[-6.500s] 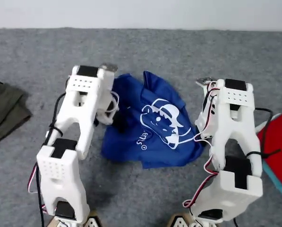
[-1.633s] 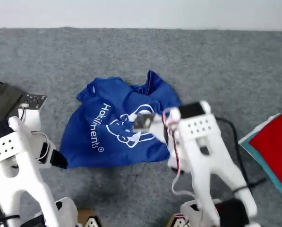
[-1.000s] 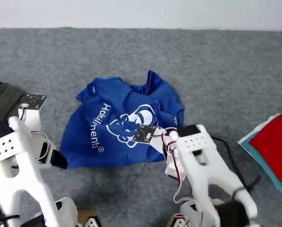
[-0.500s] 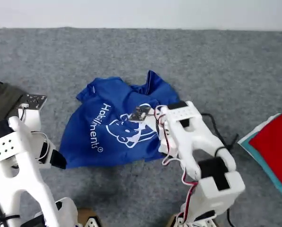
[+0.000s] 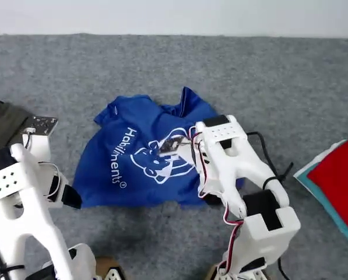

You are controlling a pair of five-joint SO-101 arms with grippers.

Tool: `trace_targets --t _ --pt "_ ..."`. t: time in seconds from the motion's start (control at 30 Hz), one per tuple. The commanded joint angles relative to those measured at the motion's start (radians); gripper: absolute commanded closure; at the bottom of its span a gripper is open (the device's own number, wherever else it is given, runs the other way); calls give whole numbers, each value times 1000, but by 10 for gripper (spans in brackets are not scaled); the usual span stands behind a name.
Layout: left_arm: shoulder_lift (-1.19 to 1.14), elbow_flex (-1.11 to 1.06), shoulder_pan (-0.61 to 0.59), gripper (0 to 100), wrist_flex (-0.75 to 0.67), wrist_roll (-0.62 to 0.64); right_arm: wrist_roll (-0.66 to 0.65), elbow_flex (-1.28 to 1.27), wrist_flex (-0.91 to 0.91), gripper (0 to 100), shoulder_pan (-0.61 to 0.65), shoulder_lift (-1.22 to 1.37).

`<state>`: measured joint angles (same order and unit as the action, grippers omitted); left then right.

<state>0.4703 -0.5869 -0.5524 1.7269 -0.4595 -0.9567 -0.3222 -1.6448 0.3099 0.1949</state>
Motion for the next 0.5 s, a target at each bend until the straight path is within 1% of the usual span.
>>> trace_targets --t 0.0,0.07,0.2,0.33,0.4,0.47 --pt "29 -27 6 750 26 -15 -118 40 -154 967 10 -101" --pt "29 -36 5 750 25 -15 -157 -12 -156 967 2 -173" --pt "29 -36 3 750 25 -15 -264 -229 -154 967 36 -292" --pt "29 -36 5 750 25 -15 -276 -443 -154 968 96 -360" --pt "29 -36 5 750 25 -15 -275 -470 -150 968 110 -378" --pt "29 -36 5 750 25 -15 -258 -439 -150 961 90 -398"
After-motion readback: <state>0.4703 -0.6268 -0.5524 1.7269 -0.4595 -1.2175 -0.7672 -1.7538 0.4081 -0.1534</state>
